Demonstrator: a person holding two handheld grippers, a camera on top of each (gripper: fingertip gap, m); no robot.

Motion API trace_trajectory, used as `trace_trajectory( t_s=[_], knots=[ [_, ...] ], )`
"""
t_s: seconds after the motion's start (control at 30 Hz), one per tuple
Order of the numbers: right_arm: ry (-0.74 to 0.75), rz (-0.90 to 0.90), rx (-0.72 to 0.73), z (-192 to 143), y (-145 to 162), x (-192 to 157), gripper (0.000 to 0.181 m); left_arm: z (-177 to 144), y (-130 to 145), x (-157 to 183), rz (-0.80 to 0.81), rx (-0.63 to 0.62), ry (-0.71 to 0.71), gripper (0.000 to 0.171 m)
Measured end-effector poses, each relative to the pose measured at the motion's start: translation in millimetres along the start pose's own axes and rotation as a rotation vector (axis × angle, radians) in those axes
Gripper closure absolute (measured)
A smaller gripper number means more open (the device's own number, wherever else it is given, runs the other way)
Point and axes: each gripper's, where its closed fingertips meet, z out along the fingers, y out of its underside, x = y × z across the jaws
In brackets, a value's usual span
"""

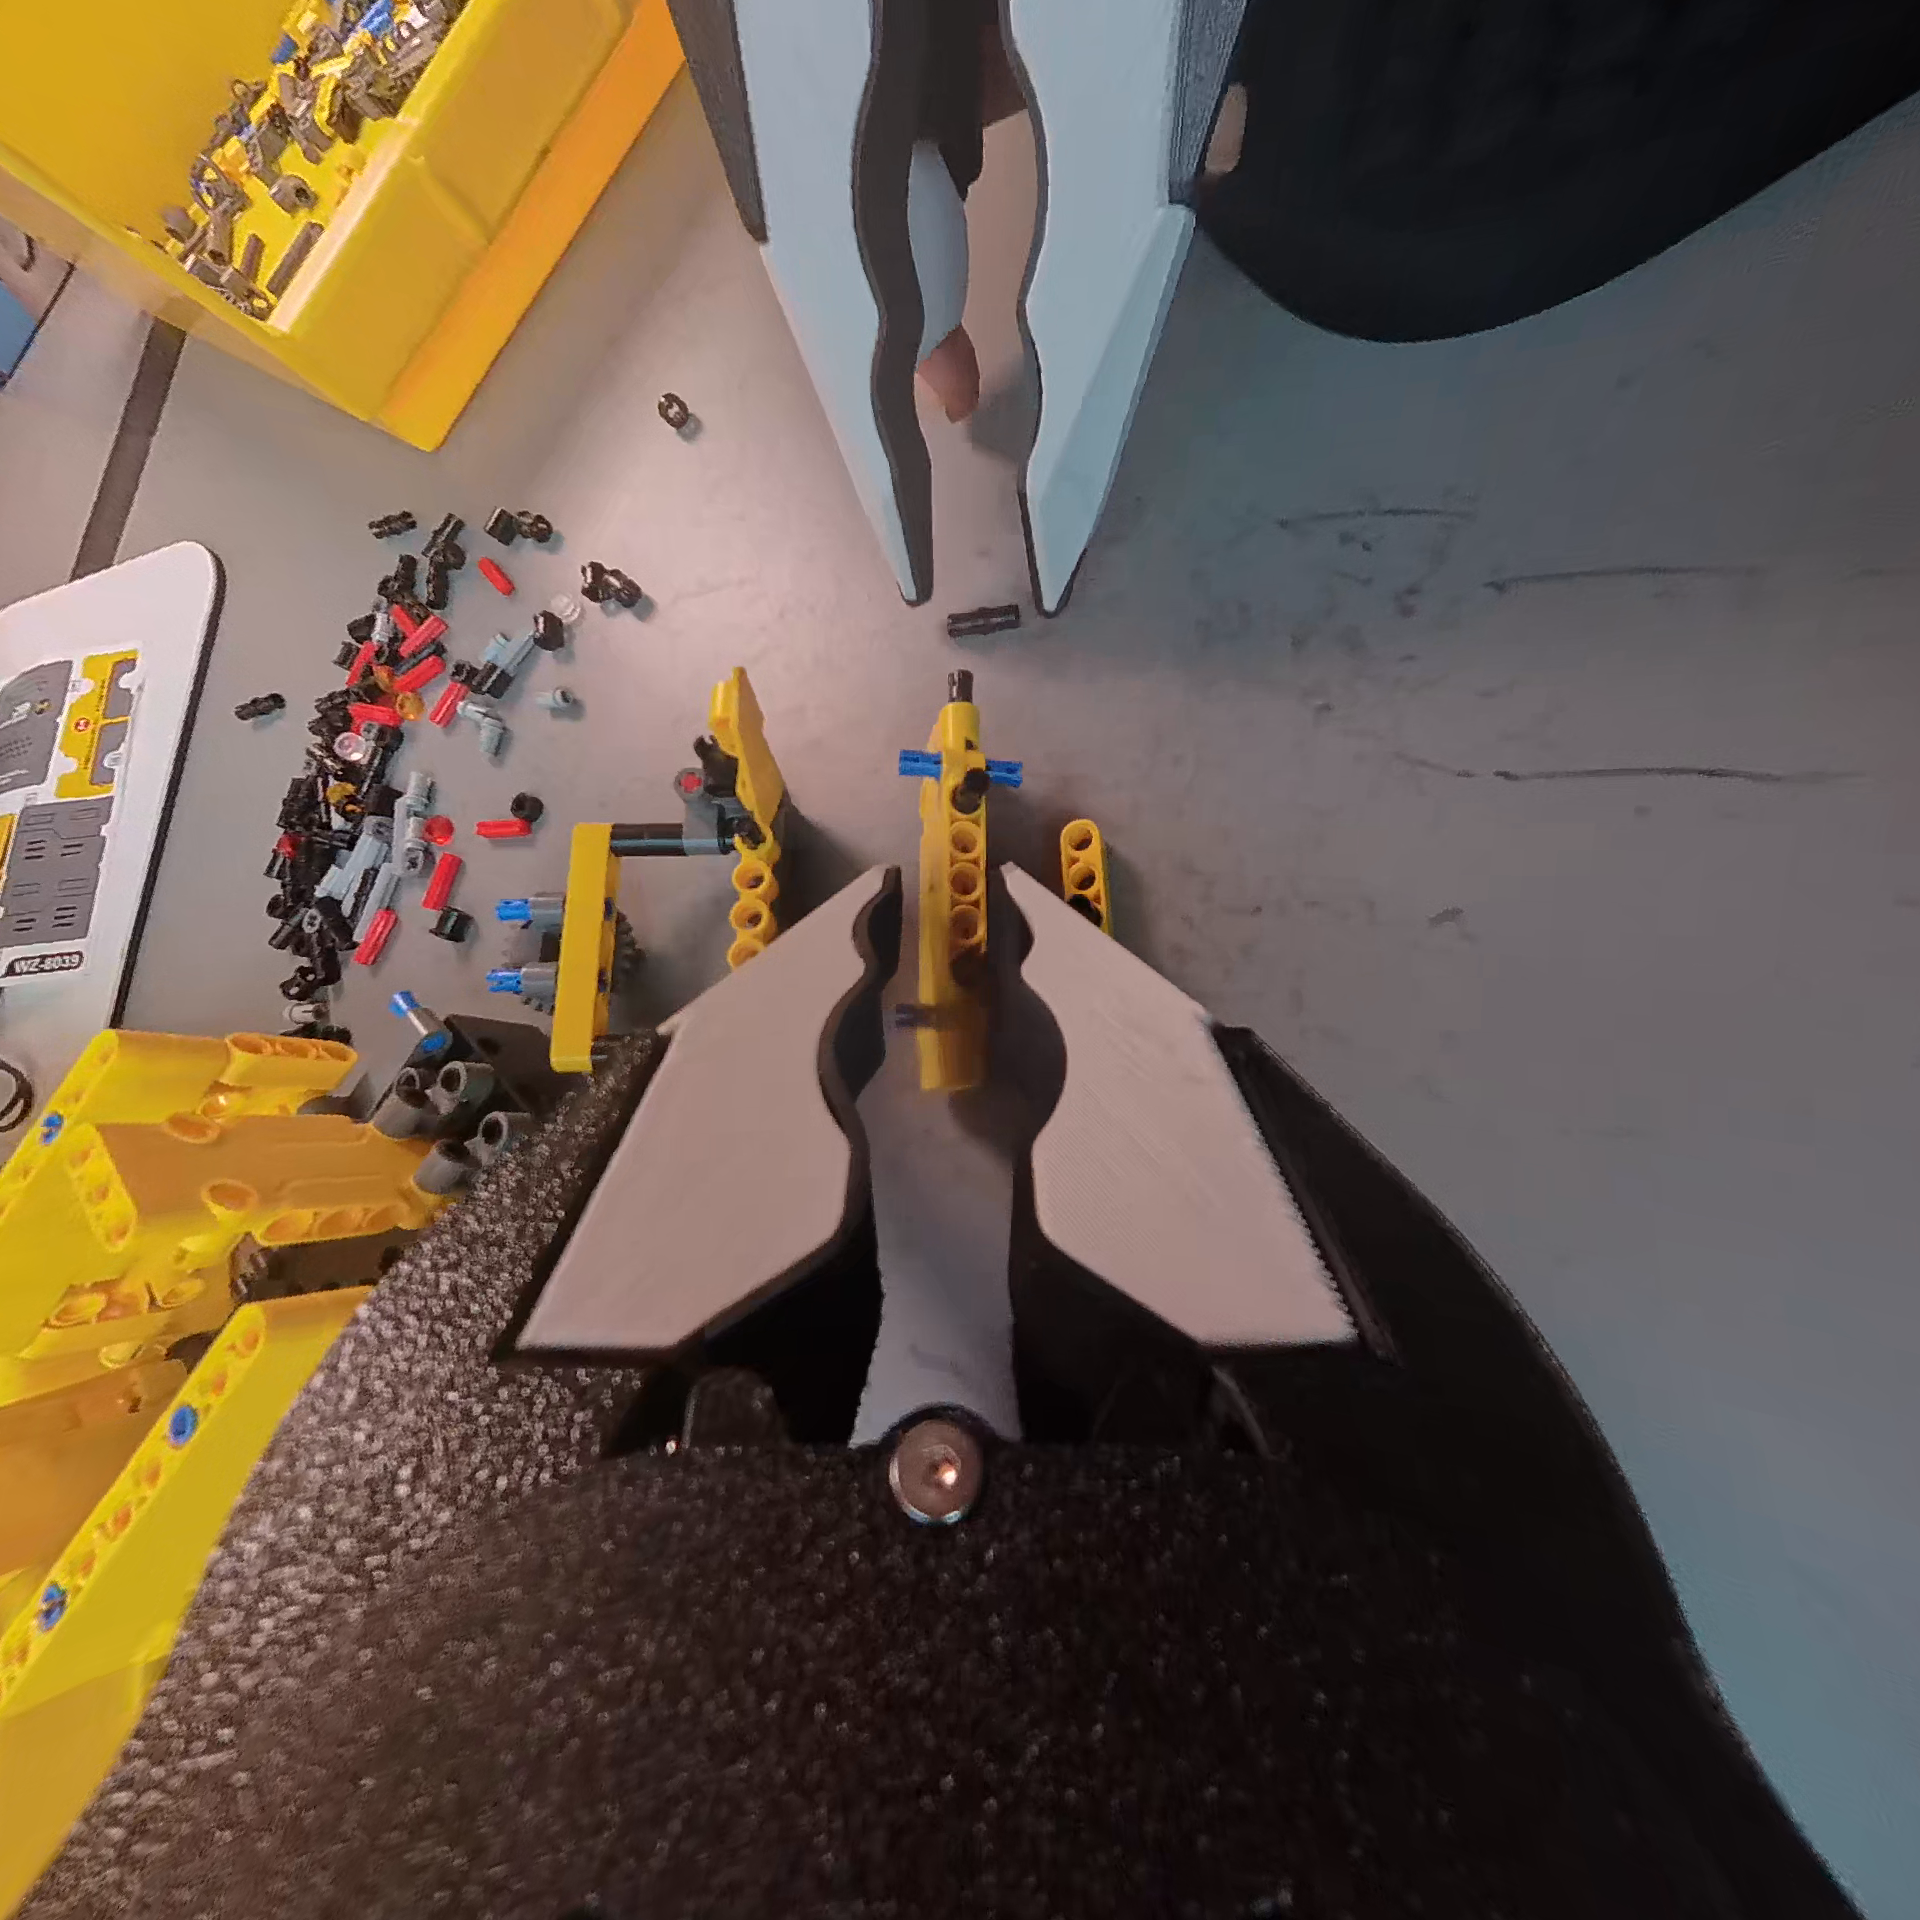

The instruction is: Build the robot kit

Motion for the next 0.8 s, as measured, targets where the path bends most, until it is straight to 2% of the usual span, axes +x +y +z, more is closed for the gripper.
trace_trajectory(
  t_s=[0.23,0.43,0.5,0.6,0.7,0.8],
  knots=[
    [-0.094,-0.023,-0.067,4,1,-3,0.160,-16,-12,4,-0.179,0.160,0.093,0.148],
    [-0.112,-0.002,-0.040,3,-1,-2,0.166,-28,-29,-4,-0.317,0.287,0.115,0.146],
    [-0.068,-0.002,0.085,-3,-20,1,0.166,-34,-34,-9,-0.376,0.330,0.117,0.148],
    [0.051,0.030,0.401,-28,-73,9,0.166,-46,-48,-18,-0.542,0.455,0.182,0.150],
    [0.165,-0.060,0.628,-53,-114,3,0.167,-64,-67,-26,-0.764,0.638,0.338,0.150],
    [0.263,-0.165,0.727,-64,-138,-7,0.167,-88,-81,-36,-0.964,0.835,0.522,0.151]
  ],
)
